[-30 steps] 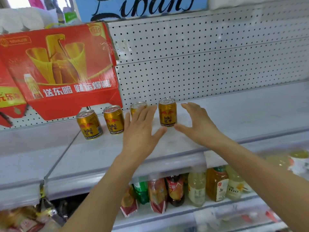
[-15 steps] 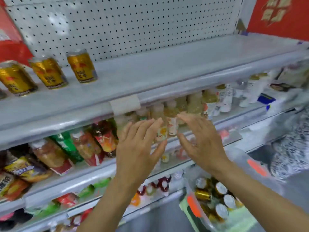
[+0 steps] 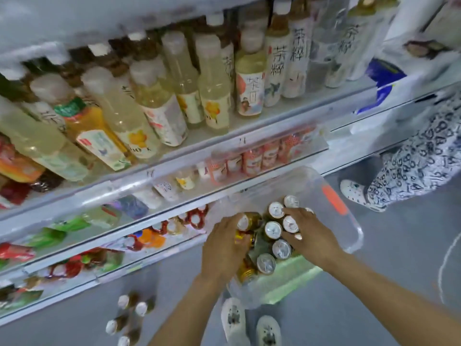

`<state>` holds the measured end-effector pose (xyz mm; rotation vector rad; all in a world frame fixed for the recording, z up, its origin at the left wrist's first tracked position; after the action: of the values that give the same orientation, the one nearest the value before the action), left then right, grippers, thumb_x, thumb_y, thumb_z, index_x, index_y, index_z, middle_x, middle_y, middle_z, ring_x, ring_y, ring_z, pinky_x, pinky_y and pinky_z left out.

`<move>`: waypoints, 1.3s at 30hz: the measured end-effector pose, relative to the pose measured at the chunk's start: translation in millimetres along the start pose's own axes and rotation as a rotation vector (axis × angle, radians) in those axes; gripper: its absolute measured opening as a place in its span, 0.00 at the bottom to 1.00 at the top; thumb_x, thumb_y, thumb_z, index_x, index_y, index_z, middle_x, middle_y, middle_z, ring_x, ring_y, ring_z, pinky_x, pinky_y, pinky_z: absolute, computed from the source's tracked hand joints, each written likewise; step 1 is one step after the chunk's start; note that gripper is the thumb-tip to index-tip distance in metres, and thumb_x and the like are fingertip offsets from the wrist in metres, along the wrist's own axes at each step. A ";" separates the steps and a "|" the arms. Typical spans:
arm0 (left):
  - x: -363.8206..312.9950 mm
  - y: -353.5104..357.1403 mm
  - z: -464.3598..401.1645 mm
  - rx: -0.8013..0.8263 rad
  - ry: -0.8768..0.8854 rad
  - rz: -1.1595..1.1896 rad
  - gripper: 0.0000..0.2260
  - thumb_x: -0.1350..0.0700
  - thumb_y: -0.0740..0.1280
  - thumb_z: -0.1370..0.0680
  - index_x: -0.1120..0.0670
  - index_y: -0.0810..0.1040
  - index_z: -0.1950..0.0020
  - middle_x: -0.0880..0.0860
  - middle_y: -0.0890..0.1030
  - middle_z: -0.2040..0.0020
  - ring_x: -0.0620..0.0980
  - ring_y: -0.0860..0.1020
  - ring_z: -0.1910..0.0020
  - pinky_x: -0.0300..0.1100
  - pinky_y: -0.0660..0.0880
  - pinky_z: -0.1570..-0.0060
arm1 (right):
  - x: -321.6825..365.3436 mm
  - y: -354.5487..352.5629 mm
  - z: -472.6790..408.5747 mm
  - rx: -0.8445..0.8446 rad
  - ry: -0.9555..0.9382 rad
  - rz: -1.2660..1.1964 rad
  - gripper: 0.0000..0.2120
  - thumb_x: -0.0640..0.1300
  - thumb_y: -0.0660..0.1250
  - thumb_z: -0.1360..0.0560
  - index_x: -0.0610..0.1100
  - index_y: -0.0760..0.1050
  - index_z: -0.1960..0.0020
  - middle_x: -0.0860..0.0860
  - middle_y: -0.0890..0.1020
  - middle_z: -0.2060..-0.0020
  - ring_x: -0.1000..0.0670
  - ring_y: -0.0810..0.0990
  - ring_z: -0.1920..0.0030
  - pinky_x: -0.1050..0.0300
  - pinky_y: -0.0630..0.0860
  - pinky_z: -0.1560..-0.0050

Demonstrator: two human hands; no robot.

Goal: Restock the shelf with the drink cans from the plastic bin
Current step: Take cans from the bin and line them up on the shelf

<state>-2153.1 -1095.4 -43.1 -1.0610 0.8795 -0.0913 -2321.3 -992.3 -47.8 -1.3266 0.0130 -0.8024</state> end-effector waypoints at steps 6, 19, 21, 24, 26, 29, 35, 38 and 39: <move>66.7 106.8 -54.7 0.084 -0.437 0.295 0.27 0.51 0.68 0.23 0.54 0.64 0.26 0.55 0.70 0.30 0.54 0.69 0.32 0.43 0.65 0.34 | -68.6 91.7 -42.8 0.116 0.214 -0.050 0.30 0.54 0.67 0.27 0.45 0.63 0.29 0.46 0.73 0.36 0.44 0.71 0.36 0.51 0.71 0.43; 138.7 200.5 -107.4 0.028 -0.789 0.380 0.39 0.36 0.73 0.33 0.56 0.69 0.30 0.56 0.73 0.36 0.58 0.77 0.41 0.52 0.75 0.42 | -91.5 169.1 -102.1 0.024 0.118 0.446 0.32 0.64 0.75 0.40 0.39 0.78 0.49 0.42 0.78 0.52 0.40 0.75 0.48 0.47 0.72 0.50; 139.3 204.8 -113.0 0.015 -0.785 0.399 0.37 0.37 0.74 0.33 0.55 0.69 0.30 0.55 0.74 0.37 0.57 0.77 0.43 0.49 0.76 0.46 | -95.3 173.0 -103.9 0.004 0.145 0.456 0.33 0.64 0.77 0.43 0.40 0.79 0.51 0.42 0.78 0.54 0.40 0.76 0.50 0.47 0.73 0.52; 135.7 206.5 -117.8 -0.018 -0.786 0.458 0.35 0.41 0.77 0.33 0.54 0.69 0.32 0.55 0.75 0.39 0.55 0.77 0.46 0.46 0.75 0.53 | -99.3 172.5 -104.6 -0.061 0.155 0.404 0.31 0.62 0.78 0.46 0.42 0.79 0.53 0.43 0.79 0.57 0.41 0.78 0.54 0.48 0.74 0.55; 130.9 203.3 -116.0 -0.028 -0.776 0.454 0.35 0.42 0.77 0.35 0.54 0.70 0.33 0.54 0.76 0.40 0.53 0.77 0.49 0.45 0.74 0.57 | -99.5 168.7 -102.7 -0.078 0.137 0.372 0.30 0.63 0.75 0.41 0.44 0.77 0.49 0.45 0.78 0.53 0.42 0.78 0.51 0.48 0.72 0.51; 120.4 185.6 -104.2 -0.058 -0.743 0.440 0.34 0.41 0.78 0.36 0.53 0.72 0.35 0.52 0.77 0.43 0.51 0.77 0.51 0.43 0.74 0.58 | -99.0 151.1 -95.8 -0.083 0.142 0.274 0.28 0.65 0.71 0.38 0.47 0.74 0.47 0.48 0.76 0.52 0.45 0.76 0.49 0.50 0.70 0.51; 82.1 107.3 -64.8 -0.134 -0.651 0.567 0.27 0.48 0.79 0.36 0.55 0.71 0.44 0.51 0.78 0.52 0.46 0.77 0.59 0.32 0.71 0.68 | -75.0 79.3 -60.7 -0.070 0.185 -0.298 0.28 0.56 0.79 0.43 0.48 0.69 0.53 0.49 0.75 0.54 0.46 0.76 0.55 0.53 0.73 0.58; 58.8 65.9 -39.2 -0.124 -0.595 0.660 0.26 0.55 0.79 0.35 0.54 0.68 0.45 0.51 0.76 0.54 0.44 0.76 0.60 0.36 0.71 0.65 | -50.4 42.9 -41.2 -0.023 0.236 -0.514 0.31 0.54 0.82 0.44 0.44 0.71 0.49 0.47 0.79 0.57 0.46 0.79 0.57 0.53 0.75 0.57; 52.5 49.1 -30.2 -0.139 -0.580 0.683 0.25 0.55 0.79 0.34 0.54 0.68 0.45 0.51 0.76 0.54 0.45 0.76 0.59 0.37 0.71 0.64 | -40.6 30.4 -35.5 -0.021 0.242 -0.556 0.31 0.53 0.82 0.44 0.43 0.71 0.50 0.46 0.78 0.59 0.46 0.78 0.60 0.55 0.75 0.61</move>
<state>-2154.4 -1116.0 -118.3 -0.7961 0.6743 0.8206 -2351.4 -1000.6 -101.2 -1.2586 -0.1627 -1.4346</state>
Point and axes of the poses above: each hand's wrist, its own z-axis away from the middle knuckle, its own y-axis out of the palm, x = y × z, the point moved 8 cm from there along -z, towards the middle knuckle
